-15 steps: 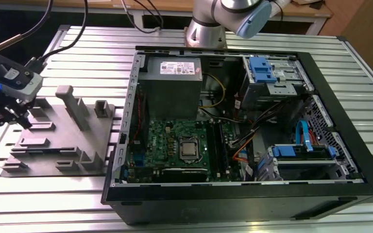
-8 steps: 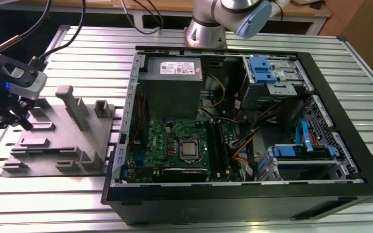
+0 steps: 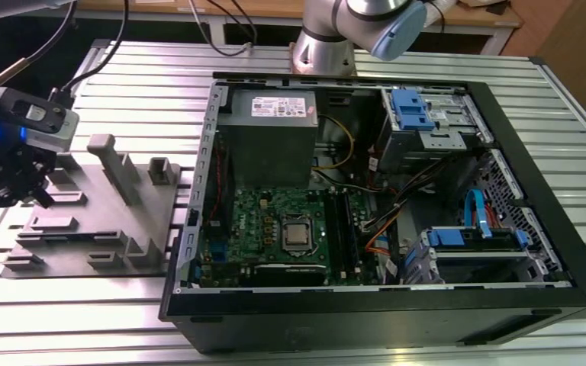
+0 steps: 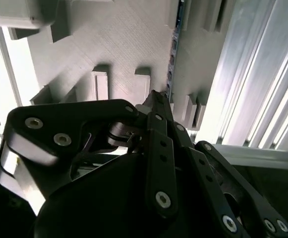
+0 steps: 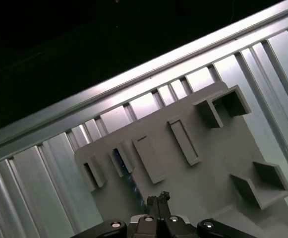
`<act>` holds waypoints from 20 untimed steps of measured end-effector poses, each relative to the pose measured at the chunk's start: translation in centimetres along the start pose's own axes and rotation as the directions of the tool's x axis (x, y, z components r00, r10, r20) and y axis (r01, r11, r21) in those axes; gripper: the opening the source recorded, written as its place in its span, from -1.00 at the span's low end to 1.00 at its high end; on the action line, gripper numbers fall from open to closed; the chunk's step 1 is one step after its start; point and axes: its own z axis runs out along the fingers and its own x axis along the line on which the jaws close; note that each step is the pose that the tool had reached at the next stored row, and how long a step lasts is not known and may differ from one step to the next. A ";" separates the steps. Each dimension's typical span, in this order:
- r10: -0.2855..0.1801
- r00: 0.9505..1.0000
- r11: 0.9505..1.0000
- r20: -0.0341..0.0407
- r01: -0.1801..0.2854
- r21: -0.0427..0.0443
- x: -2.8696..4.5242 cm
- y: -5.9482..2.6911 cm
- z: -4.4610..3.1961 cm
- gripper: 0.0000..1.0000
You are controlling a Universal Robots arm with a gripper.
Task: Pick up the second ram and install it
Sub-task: 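Pick up the second ram and move it above second insertion slot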
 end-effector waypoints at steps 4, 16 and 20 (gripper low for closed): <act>-0.073 0.997 0.997 -0.003 0.073 -0.002 0.01 -0.02 0.36 -0.86; -0.241 0.970 0.970 -0.010 0.241 -0.007 0.08 -0.09 1.54 -0.86; -0.287 0.958 0.958 -0.012 0.286 -0.008 0.12 -0.12 1.93 -0.86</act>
